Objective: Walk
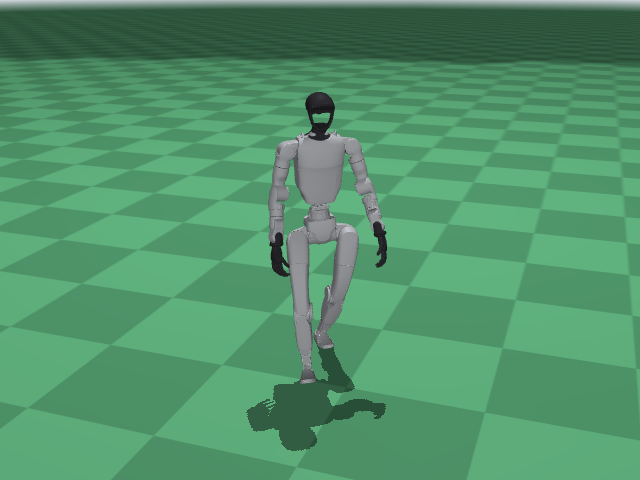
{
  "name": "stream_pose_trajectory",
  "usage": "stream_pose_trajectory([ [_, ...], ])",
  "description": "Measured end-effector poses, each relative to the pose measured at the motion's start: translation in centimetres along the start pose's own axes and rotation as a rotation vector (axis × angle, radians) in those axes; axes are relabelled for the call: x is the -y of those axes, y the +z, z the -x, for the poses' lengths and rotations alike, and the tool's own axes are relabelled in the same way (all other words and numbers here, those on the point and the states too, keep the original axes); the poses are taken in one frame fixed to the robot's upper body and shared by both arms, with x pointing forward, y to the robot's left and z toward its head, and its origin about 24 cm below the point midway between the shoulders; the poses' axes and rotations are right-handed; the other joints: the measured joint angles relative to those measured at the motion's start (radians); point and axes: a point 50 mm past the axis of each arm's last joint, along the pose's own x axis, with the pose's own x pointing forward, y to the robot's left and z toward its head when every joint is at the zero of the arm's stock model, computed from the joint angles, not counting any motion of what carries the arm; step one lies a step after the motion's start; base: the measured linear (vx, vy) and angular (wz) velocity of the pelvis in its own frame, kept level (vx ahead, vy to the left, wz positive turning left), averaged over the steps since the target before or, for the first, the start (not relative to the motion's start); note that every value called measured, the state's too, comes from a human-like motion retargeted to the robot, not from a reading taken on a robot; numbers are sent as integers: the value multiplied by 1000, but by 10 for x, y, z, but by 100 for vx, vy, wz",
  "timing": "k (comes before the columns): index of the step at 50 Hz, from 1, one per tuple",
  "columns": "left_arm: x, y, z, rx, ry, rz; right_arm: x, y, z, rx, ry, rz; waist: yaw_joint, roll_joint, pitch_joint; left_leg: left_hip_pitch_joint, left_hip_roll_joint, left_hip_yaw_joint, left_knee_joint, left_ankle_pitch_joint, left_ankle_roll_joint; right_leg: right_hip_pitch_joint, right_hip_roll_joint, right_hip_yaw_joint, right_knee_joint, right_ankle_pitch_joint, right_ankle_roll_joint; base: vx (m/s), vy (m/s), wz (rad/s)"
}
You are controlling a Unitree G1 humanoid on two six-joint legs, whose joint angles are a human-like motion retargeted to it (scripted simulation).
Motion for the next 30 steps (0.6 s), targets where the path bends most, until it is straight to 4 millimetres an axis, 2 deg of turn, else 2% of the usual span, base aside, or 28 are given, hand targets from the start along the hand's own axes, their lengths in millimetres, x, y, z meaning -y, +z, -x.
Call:
stream_pose_trajectory([
  [6,13,-15,1,-45,-45,29,-6,-2,0,-8,24,22,-6,11,-4,49,33,-17,120,-22,-38,28,16,5,117,52,-30,46,-11,18],
  [10,24,-37,6,-114,-82,51,-10,-3,0,-13,32,33,3,44,-6,24,107,-22,350,0,-105,73,70,-12,195,31,-78,45,-12,12],
  [13,31,-49,9,-153,-107,58,-7,3,-1,-2,28,40,19,124,-12,-58,249,-19,610,171,-218,155,187,-66,114,39,-131,39,-12,16],
  [15,36,-54,10,-167,-119,52,-4,8,-2,12,17,43,37,152,-11,-119,314,-14,760,272,-261,196,237,-83,81,36,-156,35,-9,13],
  [18,39,-55,11,-167,-130,32,2,19,-2,38,-12,51,69,160,-4,-214,386,10,916,314,-254,250,270,-93,55,18,-175,35,-8,18],
  [20,43,-56,11,-165,-136,20,3,24,-2,51,-28,59,93,165,0,-271,433,33,983,276,-229,275,279,-99,69,-8,-180,35,-8,19],
  [25,43,-47,9,-132,-132,6,11,52,-3,117,-60,67,147,124,20,-415,448,98,940,153,-162,371,257,-91,11,-54,-175,36,-7,18],
  [30,47,-49,10,-131,-137,7,8,78,-2,194,-51,78,180,91,34,-520,408,151,740,124,-152,437,224,-79,-13,-109,-163,36,-3,11],
])
